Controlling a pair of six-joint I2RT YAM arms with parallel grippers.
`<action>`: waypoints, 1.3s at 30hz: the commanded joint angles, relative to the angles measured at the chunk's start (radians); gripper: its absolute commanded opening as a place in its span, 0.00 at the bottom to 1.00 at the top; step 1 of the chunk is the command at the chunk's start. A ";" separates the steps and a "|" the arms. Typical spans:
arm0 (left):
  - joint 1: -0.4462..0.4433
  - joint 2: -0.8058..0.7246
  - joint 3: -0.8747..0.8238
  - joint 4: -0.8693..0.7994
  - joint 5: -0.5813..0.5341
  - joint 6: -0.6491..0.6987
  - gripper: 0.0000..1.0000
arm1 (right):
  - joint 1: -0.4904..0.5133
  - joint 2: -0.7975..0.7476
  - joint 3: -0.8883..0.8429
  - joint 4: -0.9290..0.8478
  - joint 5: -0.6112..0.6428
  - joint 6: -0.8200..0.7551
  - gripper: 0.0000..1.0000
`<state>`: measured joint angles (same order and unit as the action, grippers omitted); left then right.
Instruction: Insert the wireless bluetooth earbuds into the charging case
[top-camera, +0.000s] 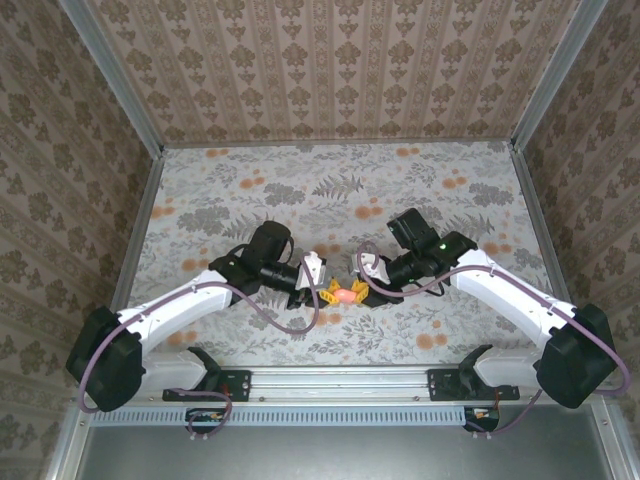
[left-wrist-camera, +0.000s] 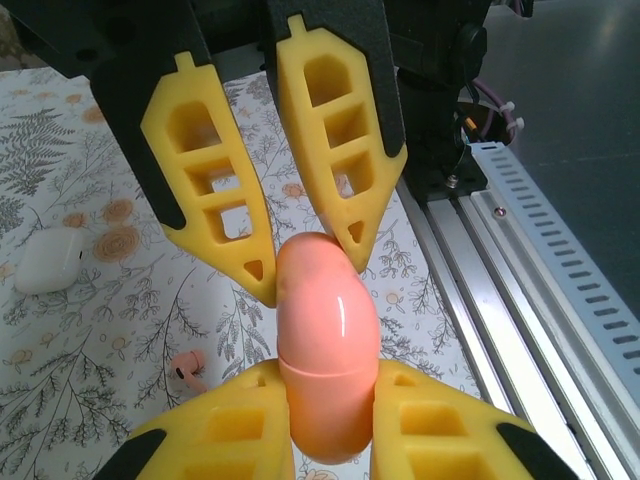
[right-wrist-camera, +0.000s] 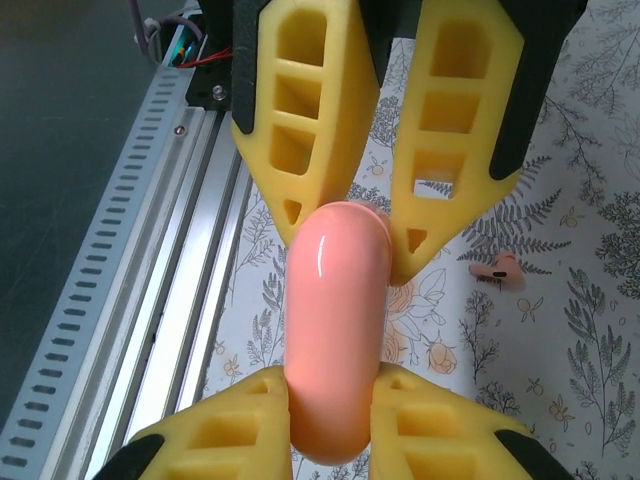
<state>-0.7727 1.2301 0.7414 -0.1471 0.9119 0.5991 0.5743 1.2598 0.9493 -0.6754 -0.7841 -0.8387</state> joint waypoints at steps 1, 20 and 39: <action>-0.016 0.003 0.023 -0.037 0.028 0.028 0.14 | -0.001 -0.028 0.006 0.063 0.014 0.008 0.24; 0.026 -0.016 -0.191 0.577 0.034 -0.380 0.10 | -0.149 -0.336 -0.393 0.722 -0.139 0.503 0.63; 0.025 -0.026 -0.231 0.718 0.012 -0.483 0.08 | -0.129 -0.229 -0.385 0.862 -0.136 0.576 0.65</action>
<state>-0.7509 1.2163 0.5232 0.5327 0.9127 0.1379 0.4374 1.0279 0.5583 0.1345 -0.9062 -0.2832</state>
